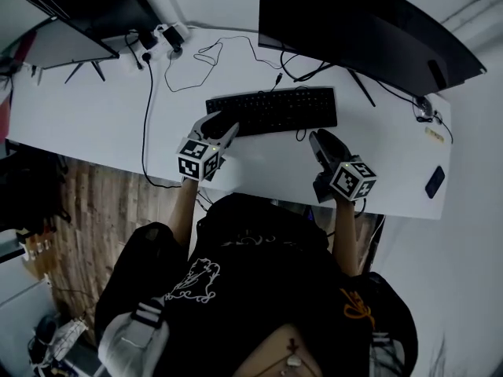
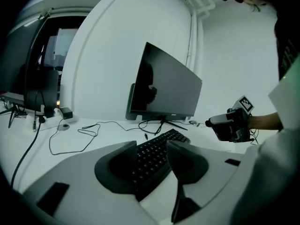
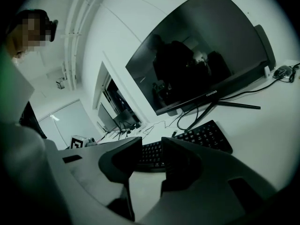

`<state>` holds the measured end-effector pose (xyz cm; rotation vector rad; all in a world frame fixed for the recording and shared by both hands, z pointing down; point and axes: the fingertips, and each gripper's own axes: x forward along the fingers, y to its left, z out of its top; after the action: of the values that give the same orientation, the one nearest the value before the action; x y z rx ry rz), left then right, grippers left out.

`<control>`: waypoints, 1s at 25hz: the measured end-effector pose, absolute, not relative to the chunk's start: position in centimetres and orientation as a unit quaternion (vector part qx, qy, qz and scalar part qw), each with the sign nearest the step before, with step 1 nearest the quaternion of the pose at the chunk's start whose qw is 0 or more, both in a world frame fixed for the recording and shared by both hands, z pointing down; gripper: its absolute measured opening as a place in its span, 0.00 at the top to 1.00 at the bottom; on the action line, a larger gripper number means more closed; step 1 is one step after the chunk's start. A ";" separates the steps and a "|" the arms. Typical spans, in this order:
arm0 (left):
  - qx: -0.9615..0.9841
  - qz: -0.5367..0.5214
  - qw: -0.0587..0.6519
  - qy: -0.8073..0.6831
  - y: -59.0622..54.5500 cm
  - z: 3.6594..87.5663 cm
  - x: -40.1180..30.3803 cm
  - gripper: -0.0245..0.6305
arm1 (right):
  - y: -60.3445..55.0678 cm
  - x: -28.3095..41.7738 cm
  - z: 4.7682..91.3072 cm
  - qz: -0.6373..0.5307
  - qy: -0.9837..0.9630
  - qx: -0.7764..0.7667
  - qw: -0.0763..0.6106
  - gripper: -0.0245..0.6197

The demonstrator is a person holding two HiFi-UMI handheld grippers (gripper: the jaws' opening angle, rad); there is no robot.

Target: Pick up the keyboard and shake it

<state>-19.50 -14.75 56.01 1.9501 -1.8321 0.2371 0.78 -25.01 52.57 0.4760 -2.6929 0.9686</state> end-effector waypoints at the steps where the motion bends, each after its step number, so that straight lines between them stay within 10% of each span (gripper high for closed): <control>1: 0.714 0.084 0.220 -0.659 -14.5 55.3 -18.4 0.65 | -24.2 0.6 52.1 0.327 -0.925 0.156 0.119 0.77; 25: 0.734 0.065 0.172 -0.653 -0.2 48.8 -5.1 0.86 | -5.6 2.3 49.3 0.266 -0.954 0.050 0.126 0.89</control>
<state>-5.13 -0.23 48.80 2.0847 -1.8547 0.1838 2.35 -5.62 49.33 0.1469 -2.7787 0.7759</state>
